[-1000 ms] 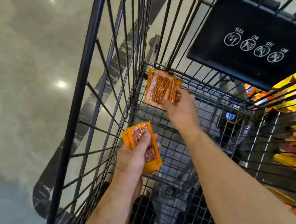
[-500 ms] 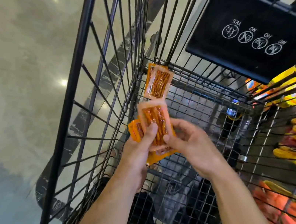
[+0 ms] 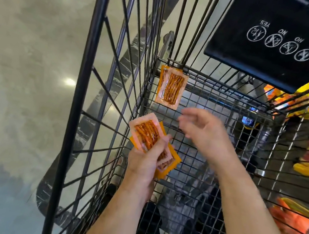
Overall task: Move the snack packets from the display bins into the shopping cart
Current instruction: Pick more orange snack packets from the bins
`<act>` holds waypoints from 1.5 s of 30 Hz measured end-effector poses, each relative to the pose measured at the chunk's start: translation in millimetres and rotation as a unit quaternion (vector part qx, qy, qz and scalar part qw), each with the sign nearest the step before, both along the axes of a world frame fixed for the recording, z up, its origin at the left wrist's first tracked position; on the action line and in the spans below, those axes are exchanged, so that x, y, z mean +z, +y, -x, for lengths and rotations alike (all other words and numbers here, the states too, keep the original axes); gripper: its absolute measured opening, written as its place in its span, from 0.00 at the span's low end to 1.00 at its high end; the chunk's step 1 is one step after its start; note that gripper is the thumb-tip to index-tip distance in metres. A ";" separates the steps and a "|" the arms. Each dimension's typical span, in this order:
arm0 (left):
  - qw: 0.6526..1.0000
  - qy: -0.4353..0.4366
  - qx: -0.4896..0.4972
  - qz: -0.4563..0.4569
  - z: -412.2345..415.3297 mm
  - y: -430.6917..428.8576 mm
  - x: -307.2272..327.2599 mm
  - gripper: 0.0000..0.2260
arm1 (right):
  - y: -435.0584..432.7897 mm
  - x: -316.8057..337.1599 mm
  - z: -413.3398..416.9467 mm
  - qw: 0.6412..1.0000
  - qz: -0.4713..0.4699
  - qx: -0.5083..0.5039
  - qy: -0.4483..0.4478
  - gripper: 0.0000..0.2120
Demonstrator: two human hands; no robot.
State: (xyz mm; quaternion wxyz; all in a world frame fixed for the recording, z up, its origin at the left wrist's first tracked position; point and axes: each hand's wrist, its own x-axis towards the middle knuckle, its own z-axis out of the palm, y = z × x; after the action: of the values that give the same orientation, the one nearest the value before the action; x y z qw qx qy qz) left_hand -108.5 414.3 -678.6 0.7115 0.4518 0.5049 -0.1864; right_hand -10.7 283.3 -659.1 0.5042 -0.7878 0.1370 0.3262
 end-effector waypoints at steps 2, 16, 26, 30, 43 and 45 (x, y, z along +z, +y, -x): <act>1.000 0.006 0.005 0.003 0.0 0.6 0.5 0.26 | 22.7 -16.7 -26.6 0.994 0.054 -0.099 0.004 0.22; 0.999 0.007 0.030 0.011 14.9 3.8 -8.7 0.16 | 82.0 -90.4 -81.9 0.947 0.317 -0.038 -0.017 0.45; 0.999 0.020 -0.017 -0.026 6.3 -1.1 -7.3 0.14 | 17.3 -59.5 -36.3 0.983 0.114 -0.128 -0.073 0.27; 0.999 0.000 -0.035 -0.015 3.5 -6.6 23.7 0.21 | -14.9 -17.4 4.1 0.979 0.086 -0.155 -0.099 0.27; 0.956 -0.156 -0.247 0.029 22.1 11.4 251.4 0.21 | -49.4 239.8 138.5 0.934 0.039 -0.316 -0.164 0.18; 0.938 -0.195 -0.283 0.034 26.2 19.4 286.2 0.16 | -40.9 281.1 160.0 0.920 0.048 -0.339 -0.190 0.22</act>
State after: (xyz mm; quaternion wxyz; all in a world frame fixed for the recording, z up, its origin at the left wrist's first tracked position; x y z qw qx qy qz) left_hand -134.7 433.7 -392.4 0.7287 0.5793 0.2007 -0.3051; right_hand -170.7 242.4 -378.0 0.5627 -0.7644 0.3136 -0.0270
